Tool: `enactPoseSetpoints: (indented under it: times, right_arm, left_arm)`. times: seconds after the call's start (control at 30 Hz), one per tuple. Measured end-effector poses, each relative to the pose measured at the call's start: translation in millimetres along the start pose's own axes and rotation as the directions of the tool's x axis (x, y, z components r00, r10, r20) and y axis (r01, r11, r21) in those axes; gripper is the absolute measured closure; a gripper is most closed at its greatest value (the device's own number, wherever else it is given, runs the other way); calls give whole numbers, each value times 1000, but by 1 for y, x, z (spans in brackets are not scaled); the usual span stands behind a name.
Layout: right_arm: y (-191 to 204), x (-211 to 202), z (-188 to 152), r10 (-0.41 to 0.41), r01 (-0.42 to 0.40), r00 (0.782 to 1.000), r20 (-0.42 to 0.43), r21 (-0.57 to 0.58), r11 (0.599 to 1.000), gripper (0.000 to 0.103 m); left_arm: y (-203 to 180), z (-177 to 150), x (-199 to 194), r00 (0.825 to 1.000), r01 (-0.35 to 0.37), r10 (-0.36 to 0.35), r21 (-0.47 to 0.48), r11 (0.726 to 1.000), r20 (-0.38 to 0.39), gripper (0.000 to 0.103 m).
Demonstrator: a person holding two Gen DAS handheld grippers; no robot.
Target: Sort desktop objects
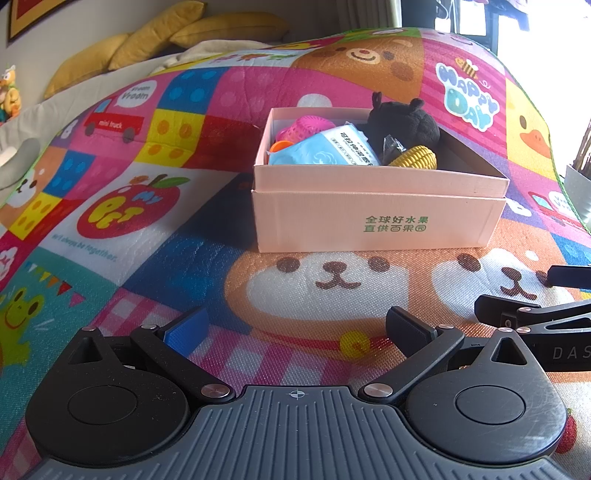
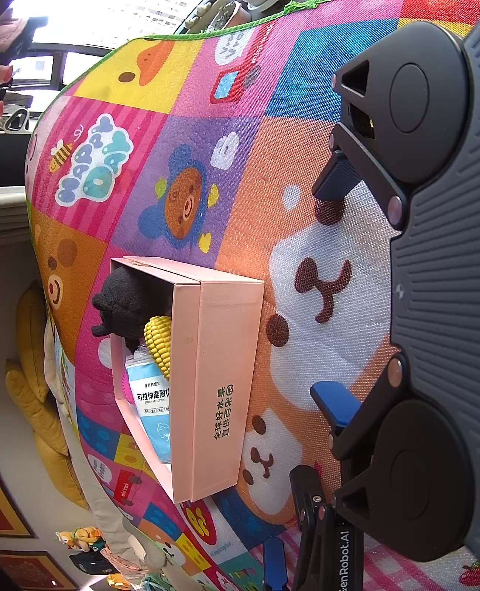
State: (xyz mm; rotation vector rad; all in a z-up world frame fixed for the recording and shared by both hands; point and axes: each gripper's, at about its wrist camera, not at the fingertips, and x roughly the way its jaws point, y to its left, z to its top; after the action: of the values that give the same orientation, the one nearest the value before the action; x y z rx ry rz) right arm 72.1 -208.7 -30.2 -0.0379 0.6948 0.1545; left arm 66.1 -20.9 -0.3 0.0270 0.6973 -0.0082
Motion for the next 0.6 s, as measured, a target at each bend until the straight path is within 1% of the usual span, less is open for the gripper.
enactPoseSetpoints:
  times: [0.1, 0.37, 0.47, 0.5, 0.57, 0.6]
  right_arm:
    - [1, 0, 0, -1, 1, 1000, 0, 0, 1000, 0]
    - [1, 0, 0, 1, -1, 1000, 0, 1, 1000, 0]
    - [1, 0, 0, 1, -1, 1000, 0, 2, 1000, 0]
    - [1, 0, 0, 1, -1, 1000, 0, 2, 1000, 0]
    - [1, 0, 0, 1, -1, 1000, 0, 2, 1000, 0]
    - [1, 0, 0, 1, -1, 1000, 0, 2, 1000, 0]
  left_arm:
    - [2, 0, 0, 1000, 11, -11, -9, 1000, -2, 0]
    - [-2, 1, -1, 1000, -1, 1, -9, 1000, -2, 0]
    - [3, 3, -3, 999, 22, -23, -33, 999, -27, 0]
    - [3, 3, -3, 999, 15, -17, -37, 999, -43, 0]
    - [-2, 3, -3, 999, -2, 1, -6, 1000, -53, 0]
    - [-1, 4, -2, 998, 0, -1, -15, 1000, -57, 0]
